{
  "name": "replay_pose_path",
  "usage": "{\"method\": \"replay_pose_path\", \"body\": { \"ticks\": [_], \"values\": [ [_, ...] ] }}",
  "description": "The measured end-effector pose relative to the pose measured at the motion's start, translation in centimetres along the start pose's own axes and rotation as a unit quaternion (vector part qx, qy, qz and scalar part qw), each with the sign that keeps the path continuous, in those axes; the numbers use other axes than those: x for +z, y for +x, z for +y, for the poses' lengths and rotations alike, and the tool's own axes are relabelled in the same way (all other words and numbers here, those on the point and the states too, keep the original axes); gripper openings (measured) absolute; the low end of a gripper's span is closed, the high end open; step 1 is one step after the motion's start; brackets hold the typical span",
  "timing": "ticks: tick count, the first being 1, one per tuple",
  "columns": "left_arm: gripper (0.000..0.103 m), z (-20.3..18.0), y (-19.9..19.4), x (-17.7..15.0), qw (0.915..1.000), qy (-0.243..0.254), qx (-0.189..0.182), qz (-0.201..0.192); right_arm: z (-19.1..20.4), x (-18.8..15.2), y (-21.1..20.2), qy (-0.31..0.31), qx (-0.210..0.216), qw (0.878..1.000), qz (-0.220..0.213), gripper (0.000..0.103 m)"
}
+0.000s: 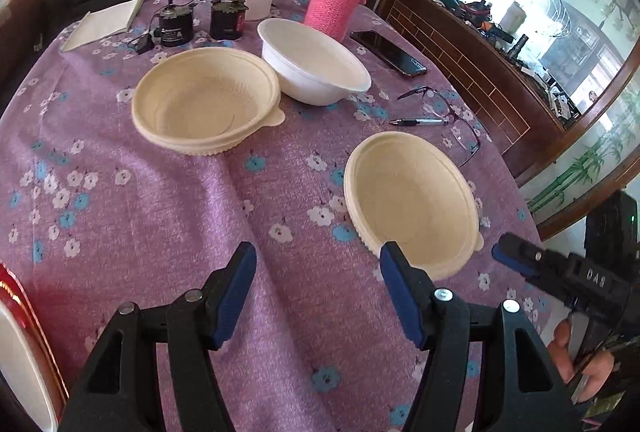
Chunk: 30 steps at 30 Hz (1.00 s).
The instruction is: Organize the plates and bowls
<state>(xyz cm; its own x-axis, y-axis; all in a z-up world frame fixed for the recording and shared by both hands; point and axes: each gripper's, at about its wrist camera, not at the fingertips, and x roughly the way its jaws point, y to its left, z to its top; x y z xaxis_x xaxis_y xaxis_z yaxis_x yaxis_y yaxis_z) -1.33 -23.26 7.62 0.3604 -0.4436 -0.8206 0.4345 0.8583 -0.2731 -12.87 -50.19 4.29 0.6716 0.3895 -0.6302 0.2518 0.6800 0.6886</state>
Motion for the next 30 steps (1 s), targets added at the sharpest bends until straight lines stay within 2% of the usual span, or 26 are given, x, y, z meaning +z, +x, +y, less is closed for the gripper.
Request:
{"method": "replay_pose_path", "body": {
  "ticks": [8,11,13,17,19,21,23,25,27,28,30],
  "values": [
    [0.064,-0.6,3.9,3.6,0.9994,-0.011,-0.016,0.029,-0.5,-1.5,2.7,0.044,0.018,0.999,0.016,0.042],
    [0.064,-1.1,4.5,4.0,0.9992,-0.007,-0.019,0.033,-0.3,-0.5,2.7,0.026,-0.005,1.000,0.003,0.041],
    [0.064,-1.3,4.7,4.0,0.9992,-0.004,-0.021,0.035,-0.1,0.4,2.5,0.006,-0.025,1.000,0.000,0.023],
    [0.064,-1.7,5.6,4.2,0.9989,-0.001,-0.021,0.043,-0.2,2.4,2.3,-0.018,-0.060,0.998,-0.013,0.023],
    [0.064,-1.7,6.3,4.5,0.9987,-0.003,-0.023,0.047,-0.5,2.8,1.9,-0.015,-0.053,0.998,-0.021,0.025],
    [0.064,-1.7,7.0,4.9,0.9986,-0.004,-0.025,0.047,-0.2,2.8,1.6,-0.028,-0.064,0.997,-0.027,0.026],
    [0.058,-2.1,7.6,5.2,0.9984,0.005,-0.028,0.049,-0.7,2.6,1.0,-0.016,-0.056,0.998,-0.029,0.029],
    [0.041,-2.2,8.2,5.4,0.9981,0.008,-0.028,0.055,-1.2,2.2,0.8,0.000,-0.043,0.999,-0.023,0.032],
    [0.034,-2.3,8.8,5.5,0.9975,0.009,-0.034,0.061,-1.2,1.4,0.7,0.003,-0.035,0.999,-0.018,0.033],
    [0.024,-2.5,9.1,5.5,0.9973,0.011,-0.036,0.063,-1.3,1.1,0.7,0.009,-0.029,0.999,-0.015,0.033],
    [0.012,-2.7,9.4,5.5,0.9972,0.016,-0.035,0.064,-1.4,0.6,0.8,0.017,-0.016,1.000,-0.011,0.034]
  ]
}}
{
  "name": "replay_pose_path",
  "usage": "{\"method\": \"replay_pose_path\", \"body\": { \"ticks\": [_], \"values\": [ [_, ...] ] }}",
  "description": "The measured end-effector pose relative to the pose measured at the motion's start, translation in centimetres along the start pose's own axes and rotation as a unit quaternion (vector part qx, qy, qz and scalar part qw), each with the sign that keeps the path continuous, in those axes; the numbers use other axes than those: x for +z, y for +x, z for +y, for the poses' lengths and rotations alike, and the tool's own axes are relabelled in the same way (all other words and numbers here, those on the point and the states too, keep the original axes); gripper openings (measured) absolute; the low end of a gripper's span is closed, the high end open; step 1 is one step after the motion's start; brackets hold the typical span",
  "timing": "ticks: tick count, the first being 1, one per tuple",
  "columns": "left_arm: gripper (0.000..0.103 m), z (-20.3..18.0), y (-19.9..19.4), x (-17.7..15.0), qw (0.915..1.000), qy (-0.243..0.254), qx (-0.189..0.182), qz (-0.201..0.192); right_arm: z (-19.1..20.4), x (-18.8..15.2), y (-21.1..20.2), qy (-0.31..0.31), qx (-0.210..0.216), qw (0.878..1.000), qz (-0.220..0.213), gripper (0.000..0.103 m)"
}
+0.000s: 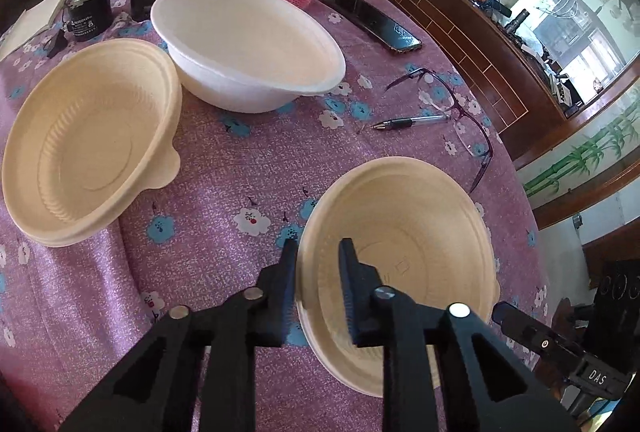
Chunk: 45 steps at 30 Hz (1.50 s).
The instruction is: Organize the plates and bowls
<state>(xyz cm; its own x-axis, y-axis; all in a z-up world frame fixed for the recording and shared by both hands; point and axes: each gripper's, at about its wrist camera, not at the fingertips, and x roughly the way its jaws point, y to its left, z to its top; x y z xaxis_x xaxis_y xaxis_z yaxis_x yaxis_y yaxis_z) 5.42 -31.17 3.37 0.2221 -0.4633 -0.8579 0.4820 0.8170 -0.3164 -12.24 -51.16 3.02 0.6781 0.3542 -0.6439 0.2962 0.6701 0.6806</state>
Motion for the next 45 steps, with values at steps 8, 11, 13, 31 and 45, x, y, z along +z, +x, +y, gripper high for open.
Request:
{"method": "replay_pose_path", "body": {
  "ticks": [8,11,13,31,45],
  "values": [
    [0.010,-1.0,-1.0,-1.2,0.9993,0.026,0.020,-0.018,0.1,0.7,1.8,0.000,-0.004,1.000,0.009,0.025],
    [0.011,-1.3,-1.6,-2.0,0.9988,0.034,0.028,-0.022,0.4,0.6,1.5,-0.006,0.000,1.000,0.008,0.019],
    [0.012,-1.2,-2.0,-2.7,0.9990,0.033,0.022,-0.021,0.7,0.4,1.1,-0.013,0.001,1.000,0.004,0.018],
    [0.016,2.5,-9.3,-12.3,0.9964,0.001,0.054,-0.066,5.9,-4.2,1.0,-0.114,0.026,0.991,0.064,0.017],
    [0.018,6.7,-10.9,-16.7,0.9911,-0.050,0.087,-0.087,13.8,-10.9,5.7,-0.342,-0.123,0.931,0.028,0.020]
  ]
}}
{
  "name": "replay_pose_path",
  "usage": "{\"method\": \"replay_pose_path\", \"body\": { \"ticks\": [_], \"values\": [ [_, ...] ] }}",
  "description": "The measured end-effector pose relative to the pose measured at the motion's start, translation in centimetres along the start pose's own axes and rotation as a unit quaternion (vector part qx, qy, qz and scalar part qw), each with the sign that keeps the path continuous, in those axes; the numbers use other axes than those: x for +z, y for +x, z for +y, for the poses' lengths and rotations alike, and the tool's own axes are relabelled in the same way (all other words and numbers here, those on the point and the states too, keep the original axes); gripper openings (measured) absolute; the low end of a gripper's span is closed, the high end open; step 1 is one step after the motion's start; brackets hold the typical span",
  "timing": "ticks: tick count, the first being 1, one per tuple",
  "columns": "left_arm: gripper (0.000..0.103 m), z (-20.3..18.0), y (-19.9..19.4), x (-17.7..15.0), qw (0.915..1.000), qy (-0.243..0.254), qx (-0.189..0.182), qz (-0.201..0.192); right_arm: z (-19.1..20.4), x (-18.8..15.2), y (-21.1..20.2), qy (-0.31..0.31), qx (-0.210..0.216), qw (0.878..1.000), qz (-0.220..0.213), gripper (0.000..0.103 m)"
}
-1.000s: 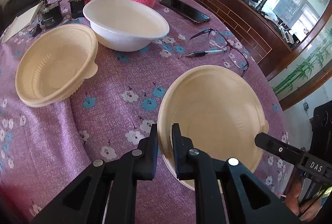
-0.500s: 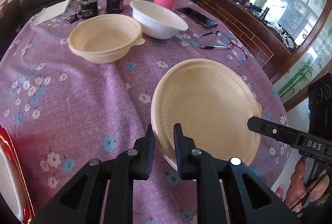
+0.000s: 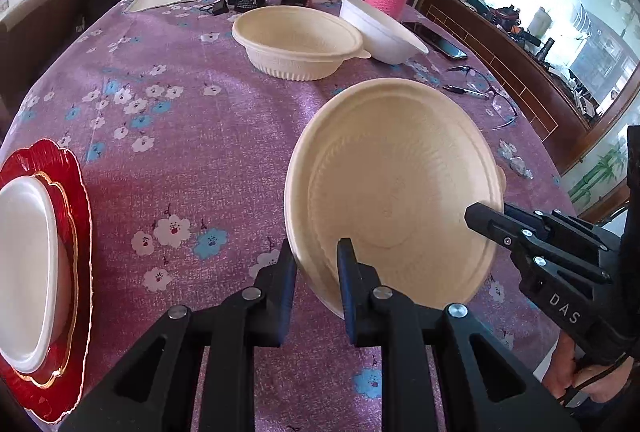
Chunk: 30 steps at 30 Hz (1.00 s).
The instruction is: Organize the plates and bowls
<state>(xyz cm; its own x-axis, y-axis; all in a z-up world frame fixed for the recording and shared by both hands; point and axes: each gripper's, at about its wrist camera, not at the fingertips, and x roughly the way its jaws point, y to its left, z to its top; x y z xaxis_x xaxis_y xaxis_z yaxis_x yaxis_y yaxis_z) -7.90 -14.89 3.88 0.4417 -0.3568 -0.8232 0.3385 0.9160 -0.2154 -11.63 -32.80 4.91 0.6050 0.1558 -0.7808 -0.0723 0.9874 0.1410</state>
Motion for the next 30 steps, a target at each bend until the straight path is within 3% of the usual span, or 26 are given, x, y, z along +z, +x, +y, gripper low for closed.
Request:
{"method": "replay_pose_path", "body": {
  "ticks": [8,12,15,19,22,23,25,27,30],
  "values": [
    [0.018,0.3,0.1,0.7,0.9999,-0.006,-0.009,-0.011,0.7,0.9,-0.4,-0.023,-0.030,0.999,-0.017,0.024],
    [0.018,0.2,0.2,1.0,0.9998,-0.005,-0.014,-0.012,0.5,1.2,-0.6,-0.025,-0.023,0.999,-0.018,0.044],
    [0.018,0.0,0.1,1.0,0.9998,-0.002,-0.015,-0.015,0.3,1.2,-0.7,-0.023,-0.024,0.999,-0.016,0.045],
    [0.018,0.2,0.0,1.0,0.9997,-0.005,-0.015,-0.017,-0.3,1.6,-2.8,-0.022,-0.031,0.998,-0.043,0.045],
    [0.018,0.5,0.0,1.0,0.9997,-0.008,-0.015,-0.018,-0.6,1.5,-5.7,-0.032,-0.052,0.994,-0.092,0.047],
    [0.018,0.5,0.0,1.0,0.9997,-0.010,-0.015,-0.018,-0.8,1.4,-6.6,-0.031,-0.060,0.992,-0.109,0.052],
    [0.018,0.6,0.0,1.0,0.9996,-0.010,-0.016,-0.019,-1.3,1.1,-8.6,-0.015,-0.062,0.986,-0.155,0.084],
    [0.018,0.6,0.0,1.0,0.9997,-0.010,-0.016,-0.018,-2.0,0.5,-9.5,0.015,-0.067,0.981,-0.181,0.095],
    [0.019,0.6,0.0,0.9,0.9997,-0.009,-0.015,-0.018,-2.5,0.1,-9.9,0.052,-0.114,0.971,-0.202,0.095]
  ]
}}
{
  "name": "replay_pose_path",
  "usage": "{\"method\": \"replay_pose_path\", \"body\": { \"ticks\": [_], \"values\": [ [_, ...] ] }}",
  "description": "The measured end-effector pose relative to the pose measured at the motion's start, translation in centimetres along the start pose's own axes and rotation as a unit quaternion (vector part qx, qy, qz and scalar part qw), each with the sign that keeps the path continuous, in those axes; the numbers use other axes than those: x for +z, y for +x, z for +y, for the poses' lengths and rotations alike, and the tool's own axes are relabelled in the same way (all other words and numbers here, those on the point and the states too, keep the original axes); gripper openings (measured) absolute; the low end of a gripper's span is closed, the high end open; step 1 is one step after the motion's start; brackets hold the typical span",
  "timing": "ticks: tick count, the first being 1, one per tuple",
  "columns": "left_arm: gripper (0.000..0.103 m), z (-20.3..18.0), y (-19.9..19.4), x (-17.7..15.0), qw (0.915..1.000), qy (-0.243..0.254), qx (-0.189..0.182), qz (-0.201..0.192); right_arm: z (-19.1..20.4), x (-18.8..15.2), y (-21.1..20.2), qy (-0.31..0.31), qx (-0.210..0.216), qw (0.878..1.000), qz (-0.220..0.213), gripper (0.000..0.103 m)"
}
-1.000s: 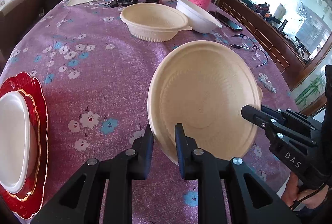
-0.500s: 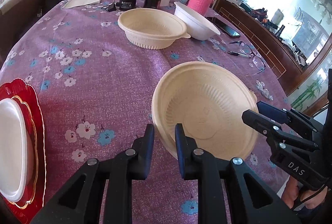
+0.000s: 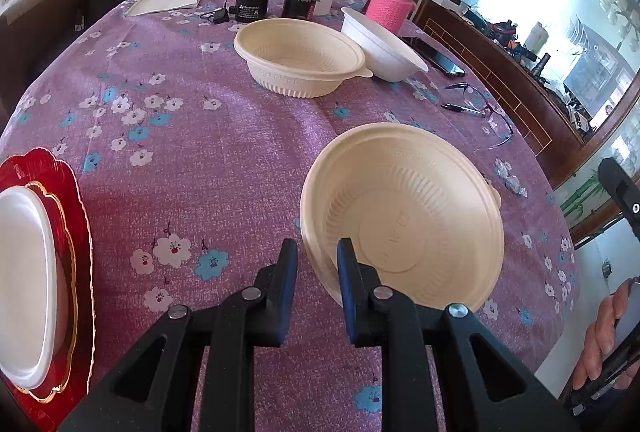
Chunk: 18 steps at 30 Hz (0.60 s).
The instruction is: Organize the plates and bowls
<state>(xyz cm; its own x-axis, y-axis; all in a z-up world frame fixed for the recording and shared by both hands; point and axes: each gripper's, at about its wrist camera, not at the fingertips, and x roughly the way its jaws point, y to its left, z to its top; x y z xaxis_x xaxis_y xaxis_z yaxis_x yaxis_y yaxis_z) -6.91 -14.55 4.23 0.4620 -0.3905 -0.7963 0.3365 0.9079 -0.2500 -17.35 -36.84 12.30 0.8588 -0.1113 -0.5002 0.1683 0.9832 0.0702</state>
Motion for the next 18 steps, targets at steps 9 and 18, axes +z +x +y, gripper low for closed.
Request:
{"method": "replay_pose_path", "body": {
  "ticks": [9,18],
  "values": [
    [0.020,0.0,-0.1,-0.1,1.0000,0.006,0.003,-0.001,1.0,-0.8,2.2,-0.062,-0.082,0.993,0.052,0.081],
    [0.026,-0.2,-0.2,-0.1,0.9998,0.014,0.013,-0.001,-1.2,-1.6,3.9,0.016,0.028,0.989,0.144,0.032]
  ]
}}
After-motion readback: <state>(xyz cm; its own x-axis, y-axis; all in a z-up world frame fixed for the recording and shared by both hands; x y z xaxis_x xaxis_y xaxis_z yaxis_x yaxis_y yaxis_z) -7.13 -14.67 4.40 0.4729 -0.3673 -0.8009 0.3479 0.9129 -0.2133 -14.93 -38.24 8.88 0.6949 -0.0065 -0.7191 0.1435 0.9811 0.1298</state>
